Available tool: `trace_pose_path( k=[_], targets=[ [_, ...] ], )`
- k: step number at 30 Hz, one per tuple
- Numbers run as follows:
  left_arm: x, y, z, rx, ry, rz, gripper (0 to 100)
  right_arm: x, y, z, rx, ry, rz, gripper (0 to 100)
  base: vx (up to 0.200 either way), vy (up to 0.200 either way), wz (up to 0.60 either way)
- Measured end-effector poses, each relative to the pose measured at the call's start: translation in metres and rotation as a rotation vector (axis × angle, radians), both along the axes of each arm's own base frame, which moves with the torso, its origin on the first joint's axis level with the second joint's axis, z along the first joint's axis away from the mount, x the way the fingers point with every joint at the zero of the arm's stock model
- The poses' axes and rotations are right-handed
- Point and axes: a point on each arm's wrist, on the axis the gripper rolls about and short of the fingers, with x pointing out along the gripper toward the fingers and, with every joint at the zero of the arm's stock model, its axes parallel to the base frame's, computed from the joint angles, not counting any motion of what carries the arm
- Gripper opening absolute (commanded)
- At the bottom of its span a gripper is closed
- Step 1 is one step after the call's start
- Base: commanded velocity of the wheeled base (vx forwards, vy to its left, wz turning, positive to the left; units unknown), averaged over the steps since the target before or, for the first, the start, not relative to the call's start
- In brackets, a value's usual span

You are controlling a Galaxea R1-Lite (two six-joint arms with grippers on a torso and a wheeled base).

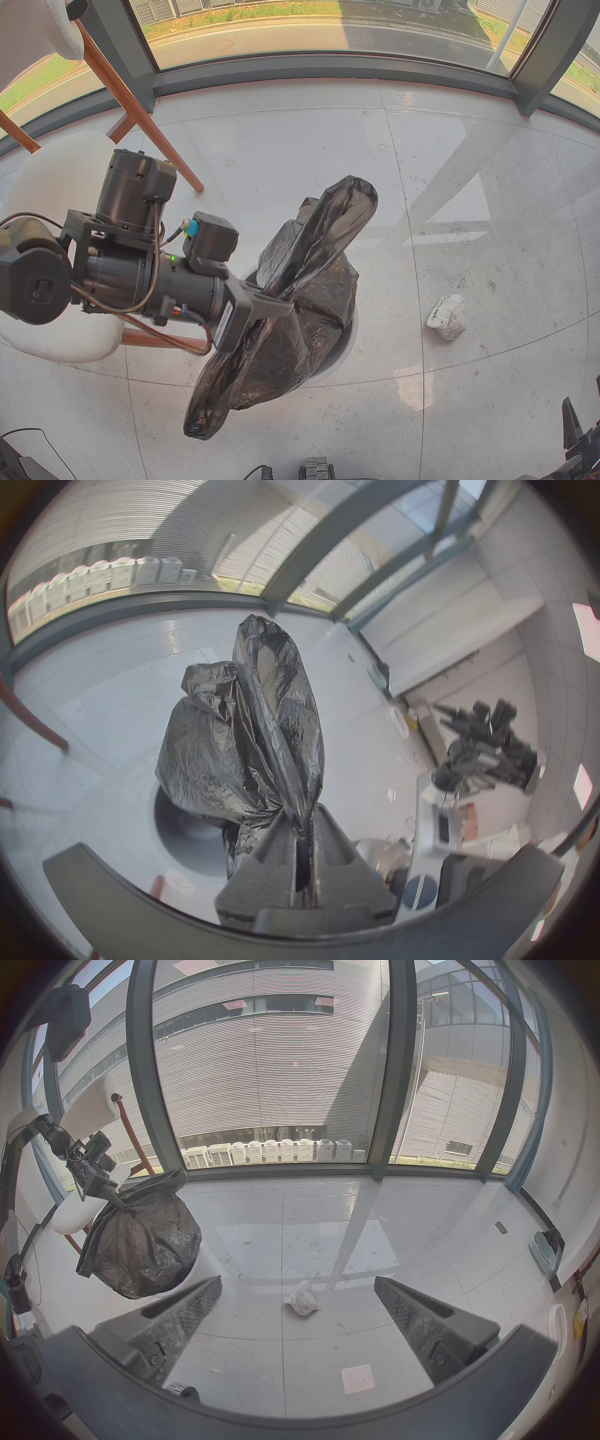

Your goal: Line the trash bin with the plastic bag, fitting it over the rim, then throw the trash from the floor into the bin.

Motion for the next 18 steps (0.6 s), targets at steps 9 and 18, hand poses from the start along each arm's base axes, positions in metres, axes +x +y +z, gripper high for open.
trace_pose_path(
  k=[9,18],
  targets=[
    [-0.022,0.011,0.003,0.137,-0.080,0.031,0,0.000,0.000,0.000,-0.004,0.002,0.000,100,0.000,0.000,0.00],
    [-0.029,0.013,0.006,0.133,-0.090,0.037,0,-0.001,-0.001,0.029,0.037,-0.072,0.072,100,0.000,0.000,0.00]
  ],
)
